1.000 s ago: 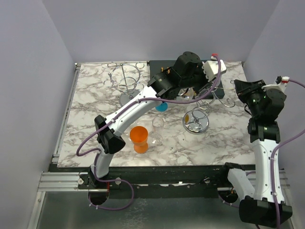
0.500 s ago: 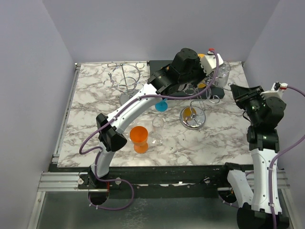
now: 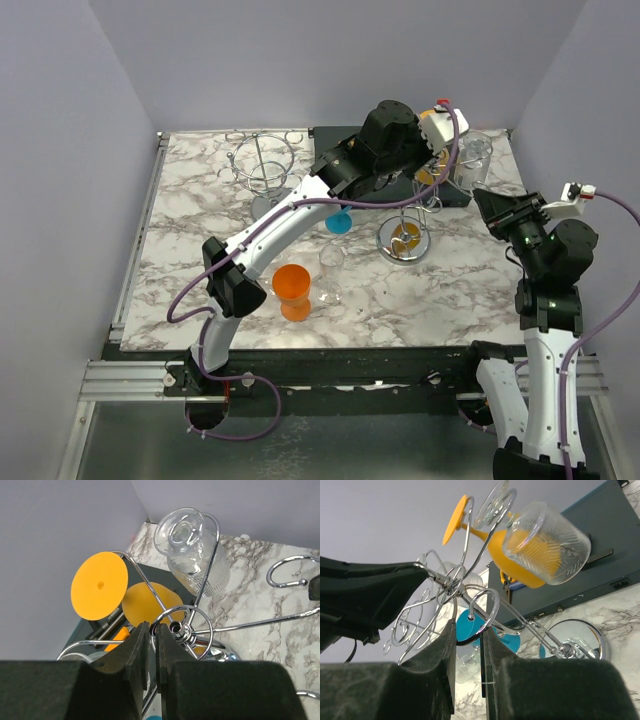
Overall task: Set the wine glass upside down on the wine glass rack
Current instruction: Adjust the wine rack at the center of the board, then pick up the wine glass at the center of the board.
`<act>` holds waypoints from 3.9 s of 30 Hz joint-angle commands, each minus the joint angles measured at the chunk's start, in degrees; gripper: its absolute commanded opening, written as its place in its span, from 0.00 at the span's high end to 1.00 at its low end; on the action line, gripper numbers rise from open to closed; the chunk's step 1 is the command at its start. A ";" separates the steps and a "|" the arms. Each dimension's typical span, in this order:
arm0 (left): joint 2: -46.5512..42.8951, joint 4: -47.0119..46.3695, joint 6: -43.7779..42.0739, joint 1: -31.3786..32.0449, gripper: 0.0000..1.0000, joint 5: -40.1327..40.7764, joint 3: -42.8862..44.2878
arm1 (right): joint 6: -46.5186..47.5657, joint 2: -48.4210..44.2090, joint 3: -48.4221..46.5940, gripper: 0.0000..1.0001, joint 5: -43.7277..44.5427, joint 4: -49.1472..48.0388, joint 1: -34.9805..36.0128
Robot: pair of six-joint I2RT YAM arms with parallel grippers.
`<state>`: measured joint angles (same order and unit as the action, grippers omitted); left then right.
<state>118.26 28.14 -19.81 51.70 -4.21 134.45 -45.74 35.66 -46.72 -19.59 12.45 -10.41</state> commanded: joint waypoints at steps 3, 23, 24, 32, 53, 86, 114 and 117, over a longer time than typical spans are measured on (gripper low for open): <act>-1.74 -11.25 -2.87 -4.42 0.80 10.29 -1.95 | 9.24 -0.18 -0.21 0.95 -6.44 8.86 0.82; -9.68 -9.67 -0.04 -4.35 0.18 9.60 -7.37 | 15.28 5.47 -17.00 0.36 -1.96 16.33 0.82; -9.87 -9.50 0.26 -4.39 0.17 9.21 -7.32 | 15.28 5.55 -17.36 0.36 -1.89 16.65 0.79; -11.69 -5.49 4.76 -4.39 0.13 4.32 -6.51 | 15.71 6.42 -20.80 0.34 -2.17 18.73 0.82; -31.10 3.25 60.06 -24.90 0.01 -40.36 -19.70 | 11.36 15.20 -29.78 0.00 -21.11 11.11 0.76; -56.76 6.08 49.17 -37.29 0.01 -39.31 -41.72 | 27.22 42.97 -53.69 0.08 23.54 24.29 59.58; -57.26 20.64 18.87 -37.29 0.07 -4.13 -51.11 | 15.45 47.67 -45.99 0.46 43.30 43.55 74.03; -57.76 20.64 15.84 -37.29 0.11 -5.03 -53.82 | 14.82 47.98 -45.18 0.47 43.74 43.90 73.99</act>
<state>60.97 47.99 1.34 14.68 -9.93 83.74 -28.51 82.50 -91.22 21.67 51.46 63.37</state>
